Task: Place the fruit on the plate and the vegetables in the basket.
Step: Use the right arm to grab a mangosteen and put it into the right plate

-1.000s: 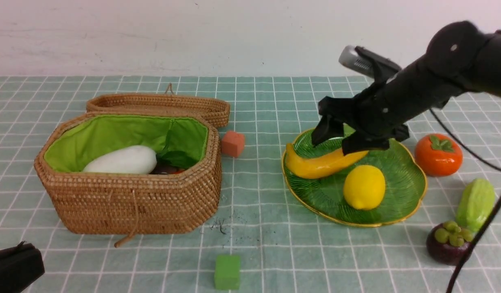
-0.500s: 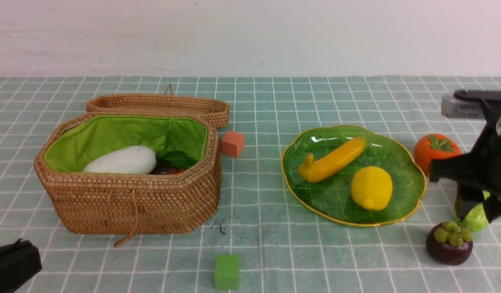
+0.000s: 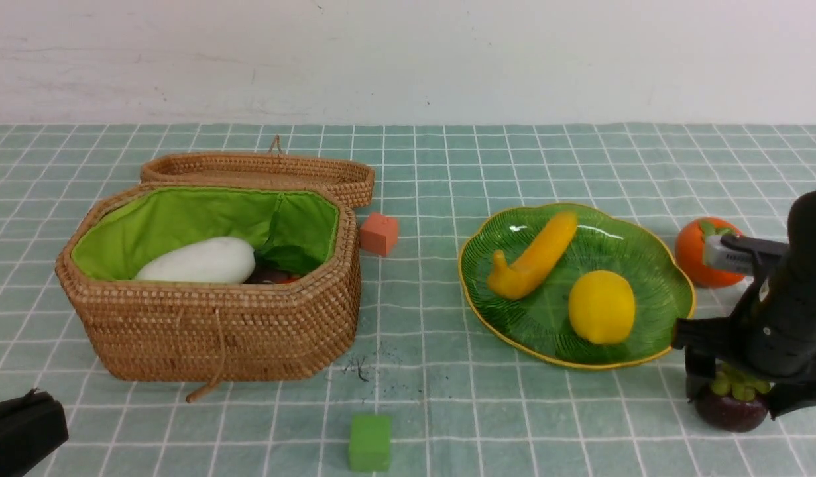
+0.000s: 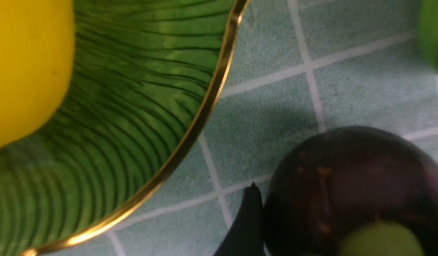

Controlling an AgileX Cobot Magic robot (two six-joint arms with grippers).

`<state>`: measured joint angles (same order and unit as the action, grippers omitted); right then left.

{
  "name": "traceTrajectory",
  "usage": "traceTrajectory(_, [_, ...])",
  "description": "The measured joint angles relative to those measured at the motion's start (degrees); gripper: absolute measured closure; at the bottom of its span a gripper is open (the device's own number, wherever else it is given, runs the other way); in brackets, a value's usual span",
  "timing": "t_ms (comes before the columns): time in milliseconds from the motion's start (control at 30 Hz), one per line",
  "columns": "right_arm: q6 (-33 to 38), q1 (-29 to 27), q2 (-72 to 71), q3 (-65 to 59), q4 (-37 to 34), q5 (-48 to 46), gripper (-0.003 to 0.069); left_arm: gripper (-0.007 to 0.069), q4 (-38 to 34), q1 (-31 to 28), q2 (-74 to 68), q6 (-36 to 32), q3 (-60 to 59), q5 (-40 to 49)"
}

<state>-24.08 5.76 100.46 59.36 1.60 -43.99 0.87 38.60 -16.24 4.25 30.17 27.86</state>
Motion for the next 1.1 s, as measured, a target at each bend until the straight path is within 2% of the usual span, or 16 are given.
traceTrajectory(100, [1.5, 0.0, 1.4, 0.1, 0.3, 0.5, 0.0075, 0.0634, 2.0, 0.0, 0.0, 0.0, 0.0, 0.0])
traceTrajectory(267, [5.9, 0.0, 1.5, 0.4, 0.4, 0.0, 0.0078, 0.0633, 3.2, 0.0, 0.0, 0.0, 0.0, -0.1])
traceTrajectory(467, [8.8, 0.0, -3.6, 3.4, -3.0, -7.3, 0.0078, 0.0633, 2.9, 0.0, 0.0, 2.4, 0.0, -0.7])
traceTrajectory(567, [11.1, 0.0, -7.5, 6.9, -5.6, -4.9, 0.0078, 0.0631, 3.0, 0.0, -0.1, 5.0, 0.0, -2.5])
traceTrajectory(633, [14.0, 0.0, -7.6, 9.9, -7.8, 1.0, 0.0078, 0.0631, 3.0, 0.0, -0.1, 6.2, 0.0, -4.7])
traceTrajectory(800, [17.2, 0.0, -0.8, 13.7, -9.7, 10.2, 0.0078, 0.0631, 3.0, 0.0, -2.0, 7.1, 0.0, -6.4])
traceTrajectory(967, [17.6, 0.0, 5.6, 16.1, -10.1, 12.9, 0.0075, 0.063, 3.0, 0.0, -4.3, 7.5, 0.0, -6.5])
traceTrajectory(1033, [17.6, 0.0, 6.1, 16.3, -10.1, 13.0, 0.0052, 0.063, 3.0, 0.0, -4.8, 7.5, 0.0, -6.5])
traceTrajectory(1100, [17.8, 0.0, 6.2, 16.4, -10.1, 13.1, -0.0003, 0.0627, 3.0, 0.0, -5.1, 7.5, 0.0, -6.5])
